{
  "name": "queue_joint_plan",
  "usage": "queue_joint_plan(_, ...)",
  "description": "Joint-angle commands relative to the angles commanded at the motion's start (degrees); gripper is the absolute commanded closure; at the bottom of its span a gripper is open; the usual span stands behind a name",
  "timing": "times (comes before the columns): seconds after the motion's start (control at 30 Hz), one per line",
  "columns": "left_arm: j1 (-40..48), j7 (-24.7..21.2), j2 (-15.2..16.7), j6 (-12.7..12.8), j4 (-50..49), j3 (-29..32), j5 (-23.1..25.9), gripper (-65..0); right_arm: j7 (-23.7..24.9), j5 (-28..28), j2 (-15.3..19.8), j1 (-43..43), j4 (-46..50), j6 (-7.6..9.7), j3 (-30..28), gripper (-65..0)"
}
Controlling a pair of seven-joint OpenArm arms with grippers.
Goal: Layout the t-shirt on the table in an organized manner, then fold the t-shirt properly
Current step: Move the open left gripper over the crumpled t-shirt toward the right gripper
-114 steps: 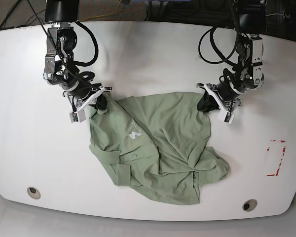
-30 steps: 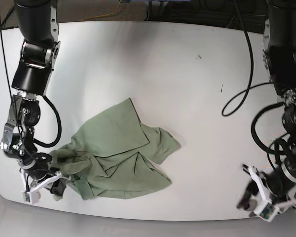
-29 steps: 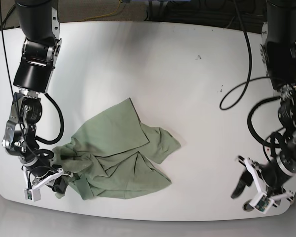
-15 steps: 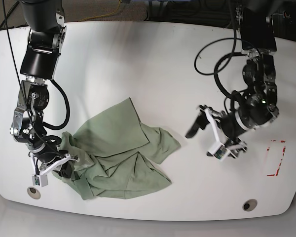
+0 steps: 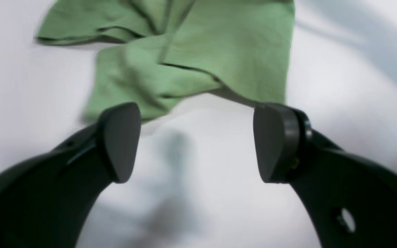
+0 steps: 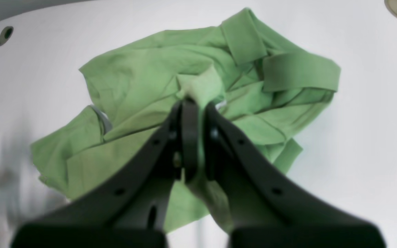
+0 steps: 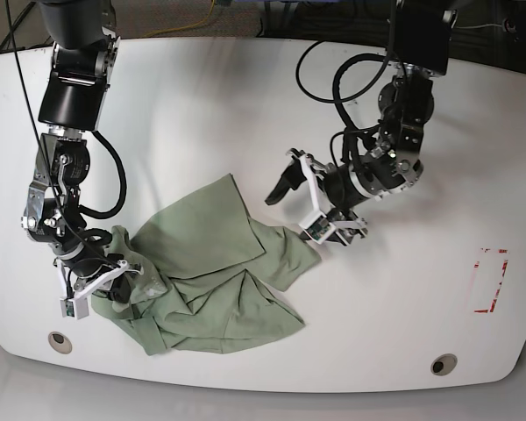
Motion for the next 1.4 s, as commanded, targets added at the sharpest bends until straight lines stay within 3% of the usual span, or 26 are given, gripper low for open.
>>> queue_joint_plan(0.47,-4.2,-9.9,0.6,0.3,-14.4,10.5,2.1,-47.9,0.0,0.0,0.0,-3.1,0.8,0.0,0.0,0.0)
queue_joint_plan(0.87,-10.4,-10.5,0.8,0.3,-22.2,16.4,2.1,-47.9,0.0,0.0,0.0,-3.3,0.8,0.0,0.0,0.0)
queue_joint_plan(1.4,-16.2,-10.6,8.6,0.3,-35.6,16.7,2.0,-47.9,0.0,0.0,-0.1,-3.3,0.8,0.0,0.0,0.0)
